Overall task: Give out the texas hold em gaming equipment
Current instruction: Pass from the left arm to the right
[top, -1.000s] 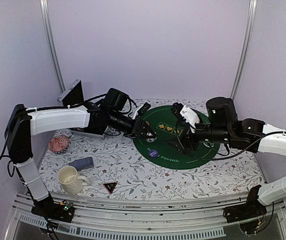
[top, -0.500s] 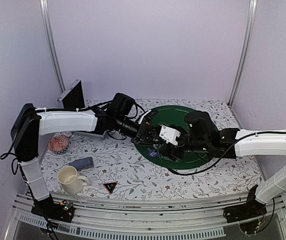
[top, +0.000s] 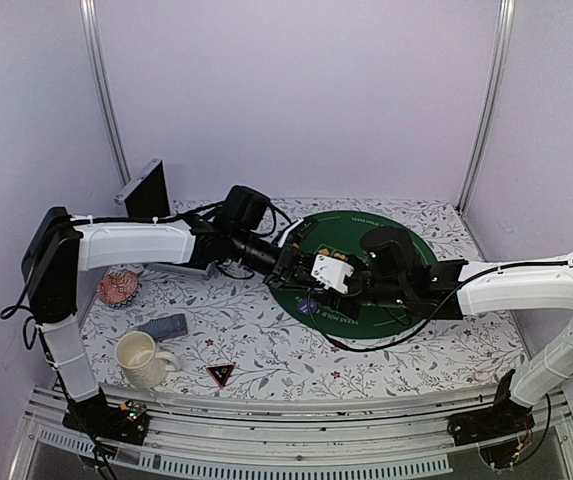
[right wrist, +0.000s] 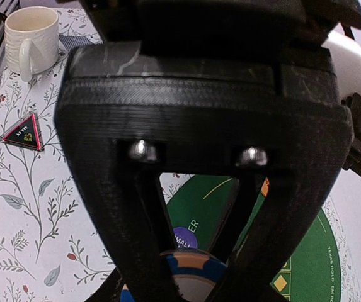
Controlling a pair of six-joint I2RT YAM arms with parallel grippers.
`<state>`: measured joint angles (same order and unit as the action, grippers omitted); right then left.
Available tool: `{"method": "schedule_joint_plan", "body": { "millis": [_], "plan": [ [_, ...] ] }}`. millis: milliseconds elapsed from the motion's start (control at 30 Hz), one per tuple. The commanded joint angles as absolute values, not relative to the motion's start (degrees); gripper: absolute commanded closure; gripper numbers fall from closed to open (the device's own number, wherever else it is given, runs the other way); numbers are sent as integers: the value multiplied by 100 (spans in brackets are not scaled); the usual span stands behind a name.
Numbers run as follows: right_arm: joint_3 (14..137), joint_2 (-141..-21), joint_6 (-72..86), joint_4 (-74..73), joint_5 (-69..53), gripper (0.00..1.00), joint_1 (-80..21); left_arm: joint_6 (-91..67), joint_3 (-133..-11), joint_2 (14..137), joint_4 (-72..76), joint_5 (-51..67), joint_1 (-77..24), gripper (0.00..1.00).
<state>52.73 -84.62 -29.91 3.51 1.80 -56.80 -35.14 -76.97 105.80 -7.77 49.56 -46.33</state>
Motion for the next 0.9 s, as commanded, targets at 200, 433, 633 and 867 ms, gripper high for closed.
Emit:
{"method": "schedule_joint_plan", "body": {
  "millis": [200, 433, 633, 867],
  "plan": [
    [5316, -8320, -2915, 475, 402, 44, -5677, -3534, -7674, 10608, -606, 5097, -4655, 100],
    [5314, -8271, -2870, 453, 325, 48, -5677, -3539, -7684, 10642, -601, 5097, -4652, 100],
    [5332, -8232, -2821, 419, 314, 44, -5673, -3565, -7714, 10657, -616, 5087, -4657, 100],
    [5249, -8106, -2918, 427, 327, 54, -5675, -3534, -7896, 10762, -777, 5143, -4642, 100]
  ]
}}
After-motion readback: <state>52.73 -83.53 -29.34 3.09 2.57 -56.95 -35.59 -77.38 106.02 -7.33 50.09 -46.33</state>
